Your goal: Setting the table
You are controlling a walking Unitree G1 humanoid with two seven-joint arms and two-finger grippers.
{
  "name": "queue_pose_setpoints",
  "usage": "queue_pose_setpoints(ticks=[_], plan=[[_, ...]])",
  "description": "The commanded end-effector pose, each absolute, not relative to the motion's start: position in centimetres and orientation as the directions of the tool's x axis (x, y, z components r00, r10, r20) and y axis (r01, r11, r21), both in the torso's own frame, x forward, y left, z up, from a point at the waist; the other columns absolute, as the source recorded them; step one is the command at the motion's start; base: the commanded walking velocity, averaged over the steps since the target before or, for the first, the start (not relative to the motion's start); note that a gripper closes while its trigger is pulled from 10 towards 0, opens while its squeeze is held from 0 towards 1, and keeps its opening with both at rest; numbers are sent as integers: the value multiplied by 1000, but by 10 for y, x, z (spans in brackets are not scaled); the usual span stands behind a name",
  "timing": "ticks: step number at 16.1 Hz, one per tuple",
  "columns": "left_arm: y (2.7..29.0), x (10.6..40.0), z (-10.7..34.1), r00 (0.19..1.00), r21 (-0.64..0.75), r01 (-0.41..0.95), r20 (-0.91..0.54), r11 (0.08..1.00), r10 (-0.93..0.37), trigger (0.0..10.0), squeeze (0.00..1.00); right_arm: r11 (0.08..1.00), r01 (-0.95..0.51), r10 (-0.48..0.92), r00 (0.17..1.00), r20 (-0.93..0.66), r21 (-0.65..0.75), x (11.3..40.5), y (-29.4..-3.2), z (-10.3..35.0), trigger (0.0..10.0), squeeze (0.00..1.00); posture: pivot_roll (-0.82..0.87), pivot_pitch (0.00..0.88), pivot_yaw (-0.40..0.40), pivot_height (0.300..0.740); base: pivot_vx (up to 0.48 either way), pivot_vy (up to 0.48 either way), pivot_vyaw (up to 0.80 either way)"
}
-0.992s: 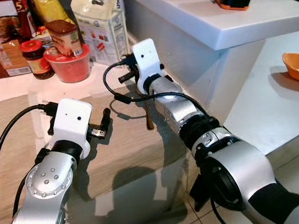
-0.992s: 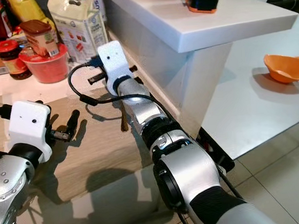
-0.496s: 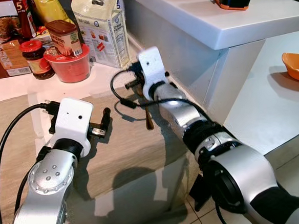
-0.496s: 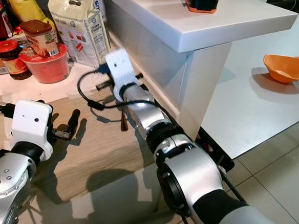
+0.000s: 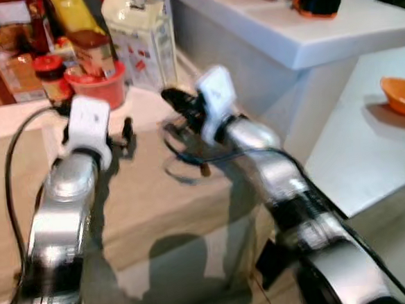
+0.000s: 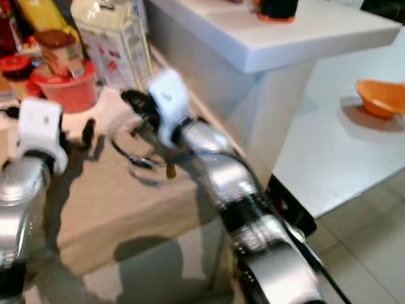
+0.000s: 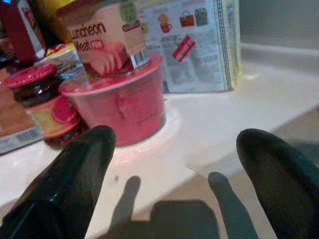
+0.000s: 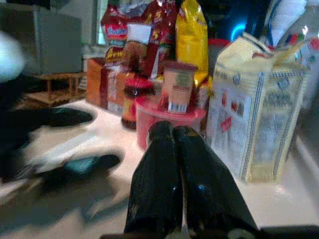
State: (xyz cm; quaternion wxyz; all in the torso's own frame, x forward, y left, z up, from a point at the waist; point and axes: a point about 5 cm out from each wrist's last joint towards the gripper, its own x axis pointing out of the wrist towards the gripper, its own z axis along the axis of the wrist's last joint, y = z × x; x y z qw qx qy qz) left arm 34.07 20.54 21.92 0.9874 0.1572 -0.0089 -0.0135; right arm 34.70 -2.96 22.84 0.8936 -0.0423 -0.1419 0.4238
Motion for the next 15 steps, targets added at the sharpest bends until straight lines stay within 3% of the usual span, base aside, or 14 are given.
queue_pose_setpoints(ticks=[1, 5, 9, 13, 15], plan=[[202, 351, 216, 998, 303, 57, 3, 951, -61, 10000, 0, 608, -766, 793, 574, 202, -209, 339, -41, 231, 10000, 0, 8, 0, -44, 732, 0, 0, 0], [196, 381, 207, 995, 256, 99, -41, 962, -91, 10000, 0, 576, -788, 816, 570, 98, -216, 298, -83, 207, 10000, 0, -79, 0, -22, 732, 0, 0, 0], [182, 377, 220, 968, 320, 253, -71, 913, -243, 10000, 0, 560, -812, 824, 567, 5, -161, 258, -119, 196, 10000, 0, -129, 0, 0, 732, 0, 0, 0], [177, 365, 225, 933, 312, 361, -131, 879, -336, 10000, 0, 582, -802, 803, 593, -62, -136, 246, -133, 187, 10000, 0, -126, 0, 24, 732, 0, 0, 0], [171, 358, 223, 909, 285, 415, -173, 864, -380, 10000, 0, 611, -784, 784, 618, -56, -107, 251, -129, 182, 10000, 0, -103, 0, 25, 732, 0, 0, 0]])
